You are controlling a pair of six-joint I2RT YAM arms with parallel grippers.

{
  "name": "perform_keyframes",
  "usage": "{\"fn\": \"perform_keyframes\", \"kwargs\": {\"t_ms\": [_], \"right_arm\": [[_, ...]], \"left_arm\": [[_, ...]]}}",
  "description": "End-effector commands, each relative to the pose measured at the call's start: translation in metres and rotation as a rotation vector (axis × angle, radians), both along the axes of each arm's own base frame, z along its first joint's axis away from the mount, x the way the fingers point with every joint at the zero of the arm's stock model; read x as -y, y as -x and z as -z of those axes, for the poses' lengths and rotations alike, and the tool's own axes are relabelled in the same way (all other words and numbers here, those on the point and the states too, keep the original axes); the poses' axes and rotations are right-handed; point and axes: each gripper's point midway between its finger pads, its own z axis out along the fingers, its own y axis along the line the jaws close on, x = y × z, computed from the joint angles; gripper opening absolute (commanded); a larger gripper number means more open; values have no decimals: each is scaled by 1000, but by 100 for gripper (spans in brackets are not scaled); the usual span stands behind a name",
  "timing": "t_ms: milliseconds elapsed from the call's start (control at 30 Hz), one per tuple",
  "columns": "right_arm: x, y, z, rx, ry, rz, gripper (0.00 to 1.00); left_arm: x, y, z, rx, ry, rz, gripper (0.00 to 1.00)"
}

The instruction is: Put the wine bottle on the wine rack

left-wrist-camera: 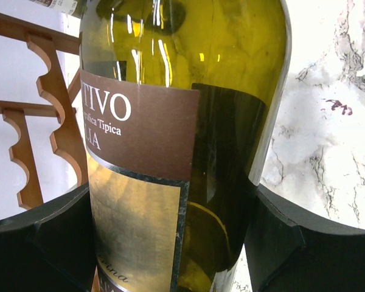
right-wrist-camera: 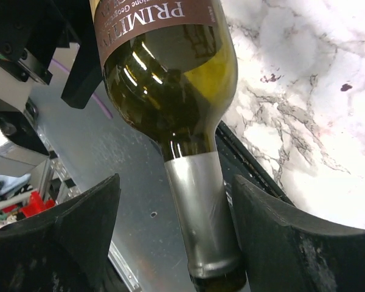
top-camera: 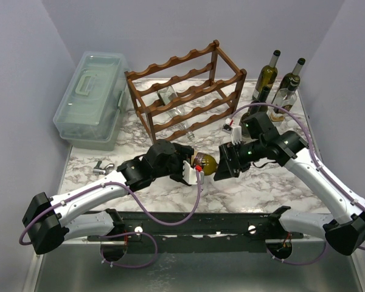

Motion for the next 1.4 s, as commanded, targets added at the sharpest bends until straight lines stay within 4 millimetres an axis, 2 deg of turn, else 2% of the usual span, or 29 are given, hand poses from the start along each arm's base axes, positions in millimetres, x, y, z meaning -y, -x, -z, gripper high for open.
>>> {"fn": "perform_keyframes", "kwargs": {"t_ms": [0, 533, 633, 667, 700, 733, 767, 800, 833, 867, 933, 1200, 1267, 1367], "right_arm": [[-2, 10, 13, -41, 36, -42, 76], [-13, 11, 38, -83, 80, -79, 68], [-14, 10, 38, -76, 85, -83, 61], [-15, 8, 39, -66, 86, -79, 55], [-14, 3, 39, -48, 94, -64, 42], [-14, -1, 40, -28, 102, -46, 29], [-13, -5, 42, -11, 112, -28, 11], [-12, -8, 44, -1, 119, -15, 1], [-12, -9, 46, 3, 120, -7, 1], [-13, -11, 47, 10, 116, -2, 1], [-12, -16, 47, 40, 112, 24, 1], [-9, -34, 33, 131, 98, 134, 1], [-11, -31, 34, 126, 83, 122, 1], [-15, -25, 38, 101, 55, 100, 1]], "left_arm": [[16, 3, -33, 49, 94, 70, 0], [17, 12, -26, 46, 59, 119, 0], [18, 13, -26, 46, 61, 123, 0], [18, 13, -27, 44, 63, 122, 0], [18, 13, -29, 46, 66, 119, 1], [18, 12, -31, 44, 74, 110, 11], [18, 11, -35, 43, 87, 100, 27], [18, 9, -38, 46, 99, 87, 46], [18, 8, -41, 49, 117, 77, 61], [18, 7, -43, 55, 130, 68, 81], [17, 7, -46, 67, 149, 62, 99], [15, 13, -74, 1, 294, 68, 99], [11, 6, -93, -11, 374, 18, 99], [-4, -18, -135, 3, 571, -127, 99]]}}
